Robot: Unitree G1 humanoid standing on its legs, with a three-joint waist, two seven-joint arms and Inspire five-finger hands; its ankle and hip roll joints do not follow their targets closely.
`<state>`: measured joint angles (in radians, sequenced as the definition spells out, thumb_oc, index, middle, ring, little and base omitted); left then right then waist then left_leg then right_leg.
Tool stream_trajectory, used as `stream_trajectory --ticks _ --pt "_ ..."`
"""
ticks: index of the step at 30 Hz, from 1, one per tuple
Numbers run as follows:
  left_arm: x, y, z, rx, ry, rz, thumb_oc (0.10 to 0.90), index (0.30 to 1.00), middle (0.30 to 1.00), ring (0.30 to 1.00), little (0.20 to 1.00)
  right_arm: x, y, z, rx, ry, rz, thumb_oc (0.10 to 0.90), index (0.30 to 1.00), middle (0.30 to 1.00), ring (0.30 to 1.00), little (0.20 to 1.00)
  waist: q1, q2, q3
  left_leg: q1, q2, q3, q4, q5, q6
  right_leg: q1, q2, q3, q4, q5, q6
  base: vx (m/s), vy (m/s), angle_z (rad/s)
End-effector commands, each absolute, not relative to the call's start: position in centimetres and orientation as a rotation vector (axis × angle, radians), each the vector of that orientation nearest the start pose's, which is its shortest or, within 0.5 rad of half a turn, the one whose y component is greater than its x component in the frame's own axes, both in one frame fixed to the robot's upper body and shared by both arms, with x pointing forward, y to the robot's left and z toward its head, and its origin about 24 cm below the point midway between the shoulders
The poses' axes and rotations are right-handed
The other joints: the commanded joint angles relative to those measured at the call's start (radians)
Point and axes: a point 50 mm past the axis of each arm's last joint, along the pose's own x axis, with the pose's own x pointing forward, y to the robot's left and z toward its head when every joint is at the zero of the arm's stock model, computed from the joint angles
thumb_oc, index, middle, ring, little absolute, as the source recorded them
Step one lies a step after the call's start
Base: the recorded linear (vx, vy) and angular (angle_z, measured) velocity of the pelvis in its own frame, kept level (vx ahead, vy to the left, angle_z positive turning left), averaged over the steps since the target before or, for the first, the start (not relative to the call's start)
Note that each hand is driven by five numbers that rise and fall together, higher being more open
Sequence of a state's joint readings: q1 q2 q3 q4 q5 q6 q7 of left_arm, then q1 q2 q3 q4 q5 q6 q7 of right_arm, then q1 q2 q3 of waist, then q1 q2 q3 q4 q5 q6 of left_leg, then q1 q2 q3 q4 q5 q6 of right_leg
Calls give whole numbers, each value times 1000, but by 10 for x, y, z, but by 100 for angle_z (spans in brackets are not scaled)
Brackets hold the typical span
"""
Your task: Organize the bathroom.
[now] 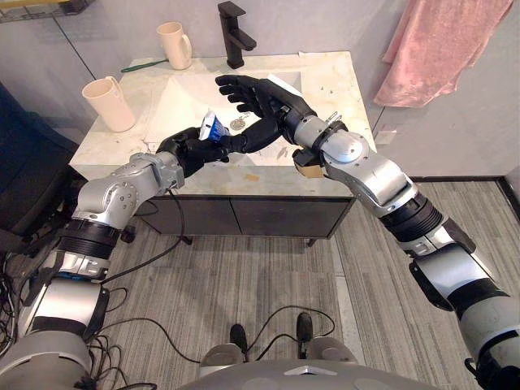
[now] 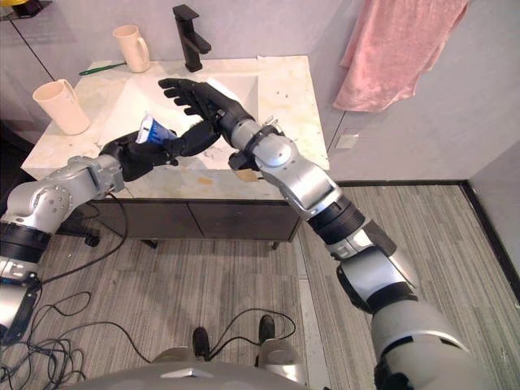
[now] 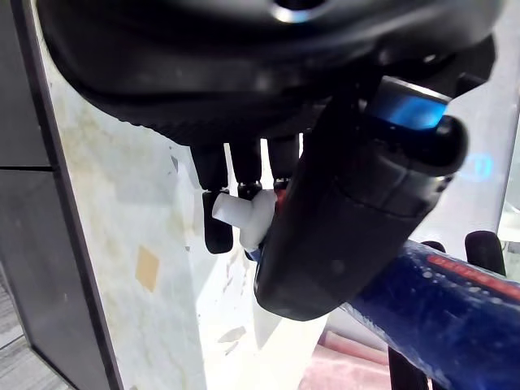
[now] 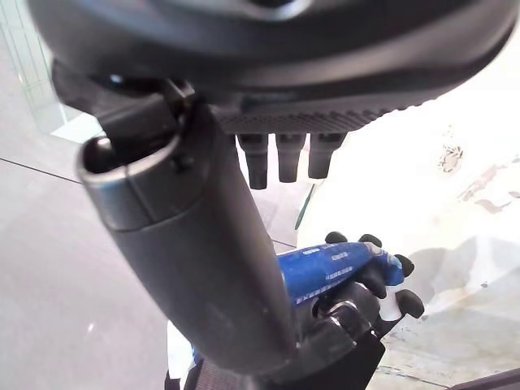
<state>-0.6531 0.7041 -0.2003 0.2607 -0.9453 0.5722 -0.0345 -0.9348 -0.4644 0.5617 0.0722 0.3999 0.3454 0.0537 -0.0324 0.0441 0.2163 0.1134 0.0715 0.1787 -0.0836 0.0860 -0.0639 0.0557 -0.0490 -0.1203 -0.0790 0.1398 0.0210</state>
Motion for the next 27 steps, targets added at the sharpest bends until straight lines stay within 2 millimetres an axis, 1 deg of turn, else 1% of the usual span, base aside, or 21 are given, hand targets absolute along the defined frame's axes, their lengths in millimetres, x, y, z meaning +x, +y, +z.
stream_trajectory --ticks 1,2,3,7,14,27 --pt "345 197 213 -212 -4 -378 400 300 300 300 300 322 -26 285 -377 -556 693 800 900 900 900 900 7 18 -107 5 71 -3 126 -104 -3 7 -55 62 -2 -128 62 0 0 0" --pt "345 197 214 -212 -4 -380 400 300 300 300 300 321 -26 285 -374 -552 697 521 481 481 481 481 7 18 -106 4 72 -3 128 -102 -4 6 -54 62 -1 -129 62 0 0 0" --pt "345 197 214 -211 -4 -380 400 300 300 300 300 321 -26 285 -372 -550 698 400 300 300 300 300 7 18 -105 3 73 -3 131 -101 -5 6 -55 62 -1 -129 62 0 0 0" --pt "345 197 215 -222 -3 -380 400 300 300 300 300 321 -23 281 -359 -530 719 400 300 300 300 300 9 18 -104 0 72 -3 135 -102 -5 8 -55 61 0 -129 61 0 0 0" --pt "347 196 214 -234 1 -375 400 300 300 300 300 320 -20 279 -347 -525 730 400 300 300 300 300 9 18 -102 -2 72 -5 139 -105 -4 6 -56 63 1 -128 62 0 -1 1" --pt "347 197 215 -244 -3 -373 400 300 300 300 300 321 -21 279 -337 -519 730 400 300 300 300 300 6 20 -104 1 72 -3 135 -101 -6 9 -55 63 -2 -128 61 0 0 0"
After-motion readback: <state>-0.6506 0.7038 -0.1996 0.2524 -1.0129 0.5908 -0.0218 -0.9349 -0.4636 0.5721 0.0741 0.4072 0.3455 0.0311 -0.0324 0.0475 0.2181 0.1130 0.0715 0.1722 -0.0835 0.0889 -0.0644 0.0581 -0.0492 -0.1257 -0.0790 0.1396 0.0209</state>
